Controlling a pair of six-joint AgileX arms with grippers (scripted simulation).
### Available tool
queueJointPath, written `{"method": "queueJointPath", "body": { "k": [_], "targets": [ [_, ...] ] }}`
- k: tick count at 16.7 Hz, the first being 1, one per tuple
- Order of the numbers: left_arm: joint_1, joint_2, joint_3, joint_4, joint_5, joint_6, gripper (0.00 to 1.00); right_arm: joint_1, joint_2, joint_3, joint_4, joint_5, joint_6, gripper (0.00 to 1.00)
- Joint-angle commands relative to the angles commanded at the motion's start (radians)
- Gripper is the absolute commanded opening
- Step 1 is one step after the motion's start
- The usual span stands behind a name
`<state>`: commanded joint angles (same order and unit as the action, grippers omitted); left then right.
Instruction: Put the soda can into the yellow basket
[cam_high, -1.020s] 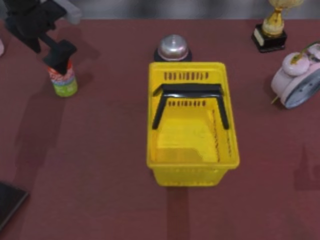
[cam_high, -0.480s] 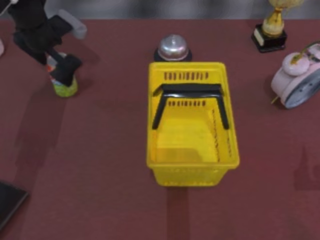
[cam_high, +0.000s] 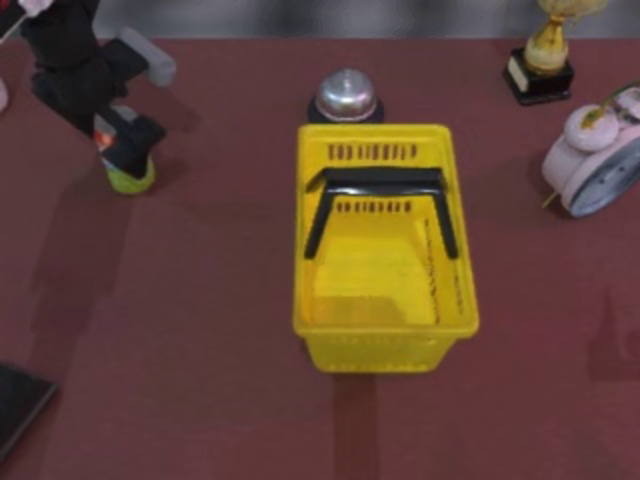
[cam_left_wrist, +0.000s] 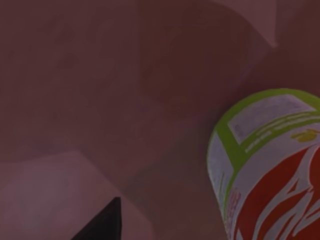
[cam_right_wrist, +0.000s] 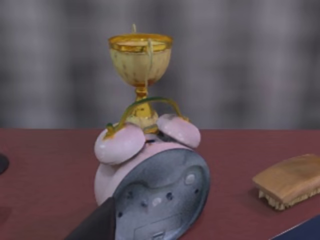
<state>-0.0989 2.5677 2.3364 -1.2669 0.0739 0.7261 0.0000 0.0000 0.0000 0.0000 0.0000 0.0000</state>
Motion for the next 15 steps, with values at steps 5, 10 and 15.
{"method": "queueJointPath", "body": {
  "k": [5, 10, 15],
  "targets": [
    [0.000, 0.000, 0.000, 0.000, 0.000, 0.000, 0.47, 0.000, 0.000, 0.000, 0.000, 0.000, 0.000, 1.00],
    [0.000, 0.000, 0.000, 0.000, 0.000, 0.000, 0.10, 0.000, 0.000, 0.000, 0.000, 0.000, 0.000, 1.00],
    [0.000, 0.000, 0.000, 0.000, 0.000, 0.000, 0.00, 0.000, 0.000, 0.000, 0.000, 0.000, 0.000, 1.00]
  ]
}}
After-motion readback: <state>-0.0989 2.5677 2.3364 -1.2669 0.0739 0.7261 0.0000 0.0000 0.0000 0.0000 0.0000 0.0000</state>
